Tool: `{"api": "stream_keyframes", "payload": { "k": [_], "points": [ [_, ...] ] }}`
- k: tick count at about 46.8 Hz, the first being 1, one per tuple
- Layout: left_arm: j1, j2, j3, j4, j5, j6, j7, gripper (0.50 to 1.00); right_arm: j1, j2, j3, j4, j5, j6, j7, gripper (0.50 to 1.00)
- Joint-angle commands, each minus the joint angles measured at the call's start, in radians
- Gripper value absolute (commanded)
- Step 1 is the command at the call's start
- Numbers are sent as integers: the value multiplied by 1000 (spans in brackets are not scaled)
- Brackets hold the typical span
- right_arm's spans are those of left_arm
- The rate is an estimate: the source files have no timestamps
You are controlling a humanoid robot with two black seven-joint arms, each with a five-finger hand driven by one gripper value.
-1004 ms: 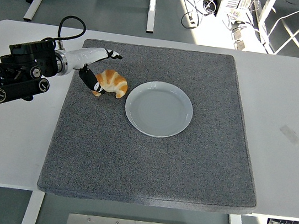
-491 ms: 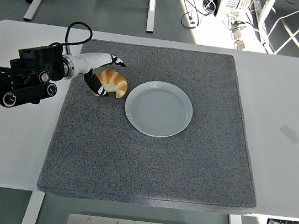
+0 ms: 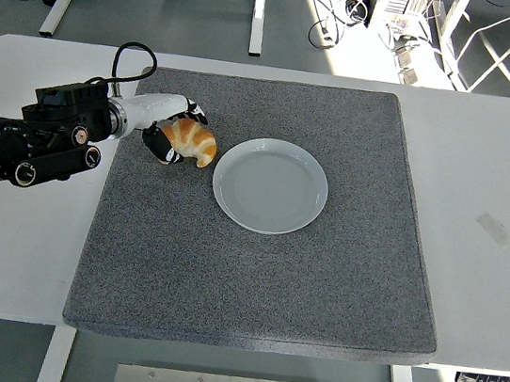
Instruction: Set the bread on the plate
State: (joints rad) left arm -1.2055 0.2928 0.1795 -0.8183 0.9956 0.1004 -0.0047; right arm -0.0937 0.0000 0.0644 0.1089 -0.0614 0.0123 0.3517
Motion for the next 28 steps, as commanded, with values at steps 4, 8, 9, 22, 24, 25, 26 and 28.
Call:
{"api": "stream_keyframes", "payload": {
  "k": [4,8,9,22,24,25,26,28],
  "points": [
    [0,0,-2,1,0,-1,0,721,0,0,0,0,0,0,1,1000],
    [0,0,-5,-1,-2,-1,-5,678,0,0,0,0,0,0,1,1000],
    [0,0,-6,-1,-2,-1,-6,671,0,0,0,0,0,0,1,1000],
    [-16,17,-49,-1,-11,-1,-8,607,0,0,0,0,0,0,1,1000],
    [-23,20,-67,-1,-6,-1,-9,604,0,0,0,0,0,0,0,1000],
    [-28,25,-72,-1,-6,-1,-9,602,0,0,0,0,0,0,1,1000],
    [-32,28,-74,-1,-5,-1,-9,601,0,0,0,0,0,0,0,1000],
    [-37,35,-77,-2,-5,-1,-11,599,0,0,0,0,0,0,1,1000]
  ]
}}
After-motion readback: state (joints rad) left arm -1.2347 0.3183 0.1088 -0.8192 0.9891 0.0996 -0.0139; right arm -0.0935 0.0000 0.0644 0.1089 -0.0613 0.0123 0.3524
